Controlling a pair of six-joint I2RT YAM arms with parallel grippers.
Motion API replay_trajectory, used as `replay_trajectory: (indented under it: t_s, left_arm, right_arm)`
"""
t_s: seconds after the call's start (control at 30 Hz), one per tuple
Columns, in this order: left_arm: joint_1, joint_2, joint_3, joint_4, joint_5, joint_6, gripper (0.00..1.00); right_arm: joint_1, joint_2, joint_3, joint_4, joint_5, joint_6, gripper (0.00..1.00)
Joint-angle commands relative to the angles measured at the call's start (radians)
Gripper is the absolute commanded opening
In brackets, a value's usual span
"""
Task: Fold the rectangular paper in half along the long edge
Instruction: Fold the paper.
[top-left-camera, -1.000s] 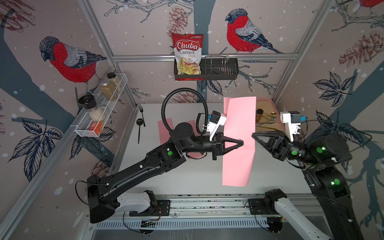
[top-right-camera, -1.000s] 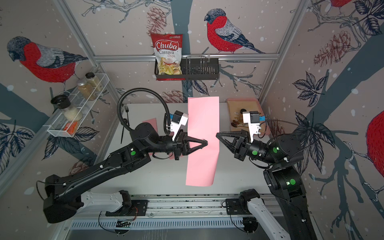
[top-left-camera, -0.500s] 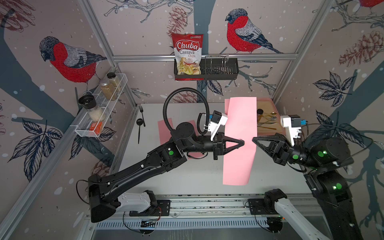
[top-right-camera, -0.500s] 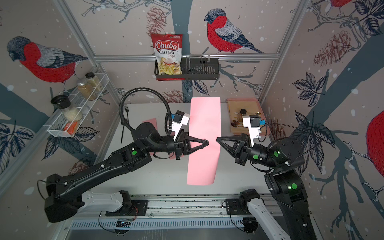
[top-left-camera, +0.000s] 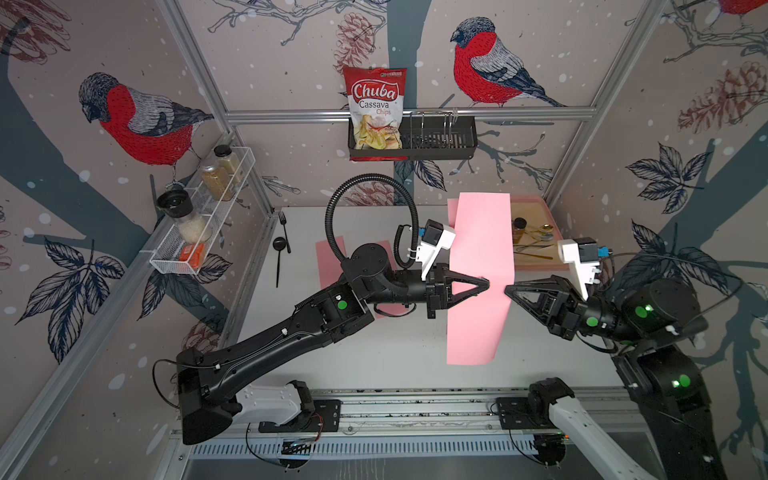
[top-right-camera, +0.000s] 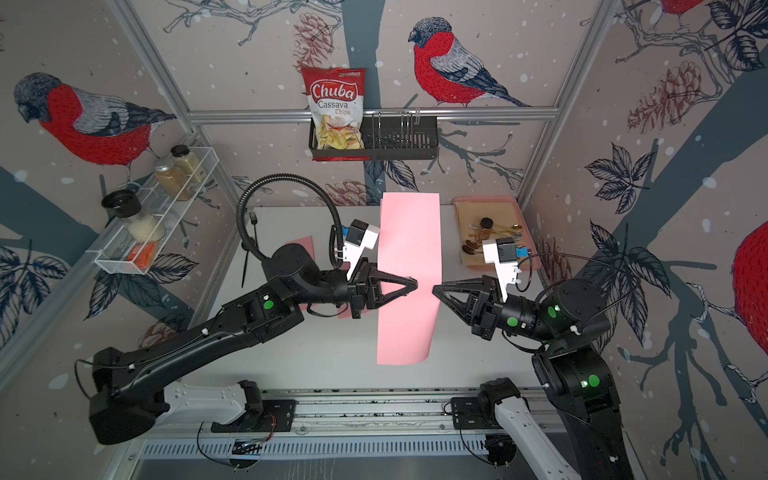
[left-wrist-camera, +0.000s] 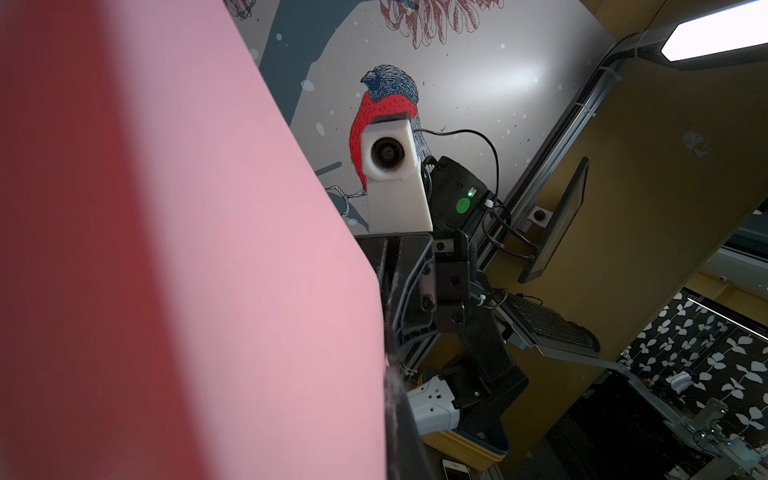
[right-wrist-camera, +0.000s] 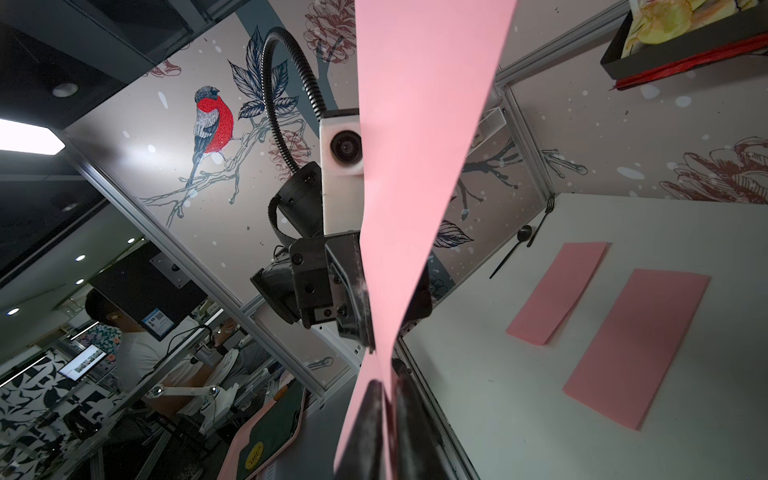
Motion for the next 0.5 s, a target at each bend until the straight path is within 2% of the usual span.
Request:
replay_trajectory:
  t_s: [0.0,0.07,0.1,0.2,0.23,0.3,0.33,0.4,0.47]
  left_arm:
    - [-0.001,0.001,0.012,0.045,0.001,0.002,0.0]
    - [-0.001,0.002,0.015,0.042,0.002,0.004,0.0]
    - [-0.001,0.006,0.017,0.04,0.003,0.004,0.0]
    - [-0.001,0.011,0.024,0.034,0.005,0.009,0.0]
    - [-0.001,0.01,0.026,0.031,0.004,0.01,0.0]
    - [-0.001,0.011,0.027,0.029,0.001,0.011,0.0]
    - [-0.001,0.011,0.029,0.028,-0.001,0.015,0.0]
    - [-0.001,0.011,0.034,0.019,-0.006,0.02,0.0]
    - [-0.001,0.011,0.039,0.017,-0.01,0.024,0.0]
  right_arm:
    - [0.001,-0.012,0.001,-0.007,-0.029,-0.015,0.0]
    - [0.002,-0.016,0.008,-0.012,-0.021,-0.015,0.1]
    - [0.001,-0.014,0.009,-0.015,-0.026,-0.014,0.11]
    - [0.002,-0.017,0.009,-0.02,-0.042,-0.018,0.0]
    - [0.002,-0.02,0.009,-0.02,-0.045,-0.015,0.01]
    - [0.001,-0.02,0.011,-0.032,-0.049,-0.015,0.11]
    - [0.002,-0.021,0.009,-0.039,-0.051,-0.018,0.1]
    - [0.001,-0.027,0.003,-0.04,-0.061,-0.019,0.02]
    - [0.002,-0.032,0.003,-0.045,-0.065,-0.018,0.01]
